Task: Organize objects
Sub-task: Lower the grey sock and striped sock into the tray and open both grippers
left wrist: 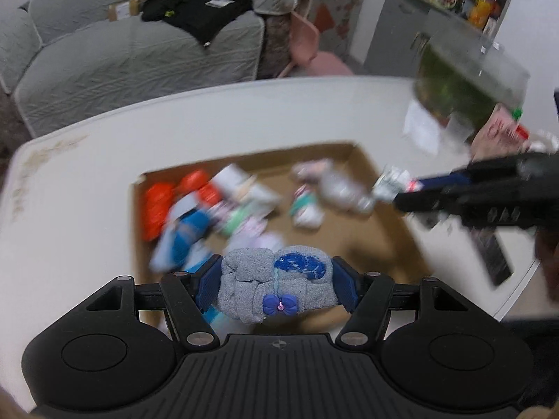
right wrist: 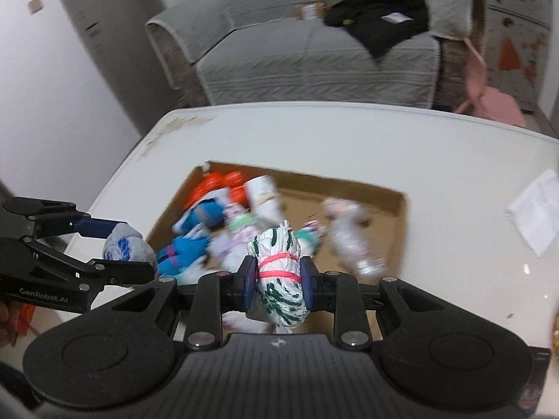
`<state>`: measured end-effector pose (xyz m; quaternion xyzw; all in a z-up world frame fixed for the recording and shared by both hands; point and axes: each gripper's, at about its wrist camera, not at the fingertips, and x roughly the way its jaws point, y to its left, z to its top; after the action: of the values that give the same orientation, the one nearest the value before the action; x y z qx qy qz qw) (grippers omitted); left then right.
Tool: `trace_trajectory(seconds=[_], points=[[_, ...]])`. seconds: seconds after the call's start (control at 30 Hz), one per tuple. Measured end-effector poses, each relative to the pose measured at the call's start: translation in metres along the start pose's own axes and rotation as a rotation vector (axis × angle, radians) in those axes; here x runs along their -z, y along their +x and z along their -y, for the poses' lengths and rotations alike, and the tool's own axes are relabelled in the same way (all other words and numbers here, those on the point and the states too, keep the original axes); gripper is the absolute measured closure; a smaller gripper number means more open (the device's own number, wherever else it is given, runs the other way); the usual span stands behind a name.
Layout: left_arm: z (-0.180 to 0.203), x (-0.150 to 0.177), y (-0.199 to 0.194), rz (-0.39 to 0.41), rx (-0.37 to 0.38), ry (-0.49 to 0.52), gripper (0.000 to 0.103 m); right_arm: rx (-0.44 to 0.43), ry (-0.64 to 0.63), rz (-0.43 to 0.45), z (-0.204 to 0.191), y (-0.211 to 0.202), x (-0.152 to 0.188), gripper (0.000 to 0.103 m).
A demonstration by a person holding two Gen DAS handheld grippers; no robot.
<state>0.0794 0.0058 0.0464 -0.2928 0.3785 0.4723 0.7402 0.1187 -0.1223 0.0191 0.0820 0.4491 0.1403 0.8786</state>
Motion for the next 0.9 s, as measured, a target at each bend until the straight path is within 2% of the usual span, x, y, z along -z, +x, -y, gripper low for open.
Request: trace_trajectory(seconds=[0.07, 0.17, 0.37, 0.47, 0.57, 0.8, 0.9], points=[[0.013, -0.011, 0.018, -0.009, 0.043, -0.007, 0.032, 0.017, 0.013, 0.003, 0.008, 0.001, -0.004, 0.079], [0.034, -0.018, 0.046, -0.038, 0.064, 0.050, 0.032, 0.015, 0.027, -0.010, 0.020, 0.008, -0.006, 0.079], [0.050, -0.022, 0.093, -0.109, 0.105, 0.122, 0.032, -0.009, 0.015, -0.084, 0.034, 0.027, -0.008, 0.079], [0.049, -0.020, 0.110, -0.146, 0.095, 0.159, 0.032, -0.010, 0.007, -0.123, 0.039, 0.040, -0.006, 0.079], [0.046, -0.018, 0.124, -0.170, 0.093, 0.152, 0.032, -0.021, 0.005, -0.161, 0.043, 0.054, -0.003, 0.079], [0.041, -0.021, 0.145, -0.178, 0.058, 0.148, 0.032, -0.044, 0.010, -0.213, 0.053, 0.078, -0.005, 0.079], [0.036, -0.024, 0.152, -0.169, 0.004, 0.085, 0.032, -0.033, -0.006, -0.219, 0.050, 0.087, -0.007, 0.079]])
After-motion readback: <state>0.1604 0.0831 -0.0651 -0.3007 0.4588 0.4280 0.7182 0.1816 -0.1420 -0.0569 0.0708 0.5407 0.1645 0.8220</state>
